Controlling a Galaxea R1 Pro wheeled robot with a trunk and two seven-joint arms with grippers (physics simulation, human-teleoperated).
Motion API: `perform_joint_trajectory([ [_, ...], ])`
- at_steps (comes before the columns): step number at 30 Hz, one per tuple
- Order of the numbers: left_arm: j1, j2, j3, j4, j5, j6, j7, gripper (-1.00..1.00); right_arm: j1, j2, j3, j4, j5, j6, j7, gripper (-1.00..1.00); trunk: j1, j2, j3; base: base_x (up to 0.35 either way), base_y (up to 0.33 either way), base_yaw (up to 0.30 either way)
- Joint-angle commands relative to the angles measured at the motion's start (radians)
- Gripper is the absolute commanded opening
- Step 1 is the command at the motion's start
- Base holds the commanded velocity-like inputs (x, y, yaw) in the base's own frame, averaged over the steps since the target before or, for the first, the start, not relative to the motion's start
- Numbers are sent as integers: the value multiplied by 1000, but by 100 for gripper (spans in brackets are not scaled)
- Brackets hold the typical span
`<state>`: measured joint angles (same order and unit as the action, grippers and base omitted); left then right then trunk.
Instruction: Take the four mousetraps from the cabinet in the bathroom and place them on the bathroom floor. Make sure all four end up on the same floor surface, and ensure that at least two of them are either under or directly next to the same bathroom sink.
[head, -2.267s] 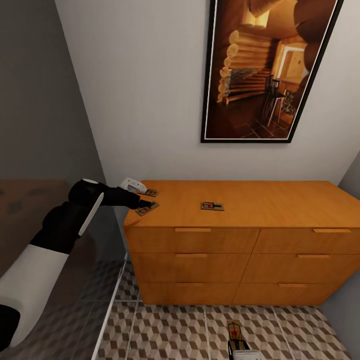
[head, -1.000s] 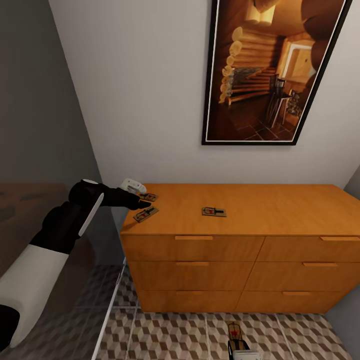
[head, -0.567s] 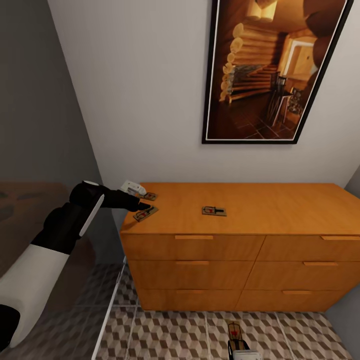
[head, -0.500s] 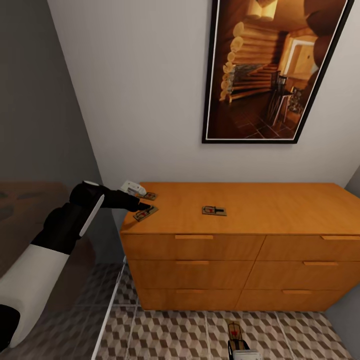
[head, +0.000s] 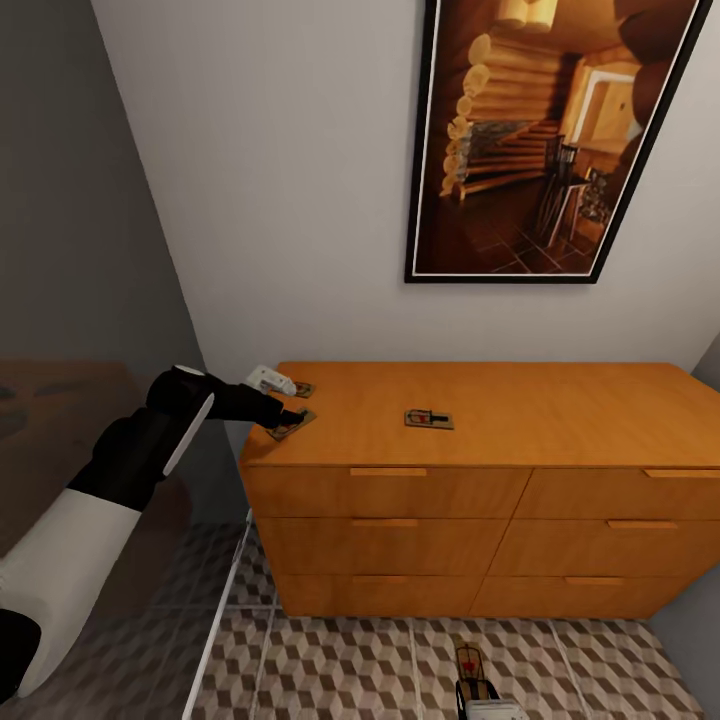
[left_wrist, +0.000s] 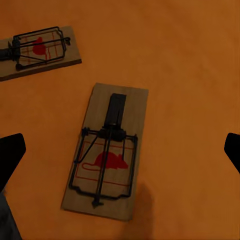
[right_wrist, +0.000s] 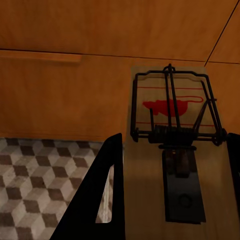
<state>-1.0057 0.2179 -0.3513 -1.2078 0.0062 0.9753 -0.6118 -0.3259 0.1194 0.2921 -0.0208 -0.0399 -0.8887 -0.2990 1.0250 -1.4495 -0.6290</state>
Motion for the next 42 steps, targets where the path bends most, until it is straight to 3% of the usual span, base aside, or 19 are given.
perform_joint_trajectory([
  [1,-1,1,-4,0,0,4,-2,100,-1,0,9,1,-6,-3,-3,-100,0,-1,-1,0,0,0],
  [28,-1,0,-14,4,0,3,-2,100,-1,0,9,1,-6,-3,-3,-100,0,-1,-6,0,0,0],
  [42,-1,1,-14,46,0,2,-2,100,0,0,9,1,-6,-3,-3,-100,0,-1,-6,0,0,0],
])
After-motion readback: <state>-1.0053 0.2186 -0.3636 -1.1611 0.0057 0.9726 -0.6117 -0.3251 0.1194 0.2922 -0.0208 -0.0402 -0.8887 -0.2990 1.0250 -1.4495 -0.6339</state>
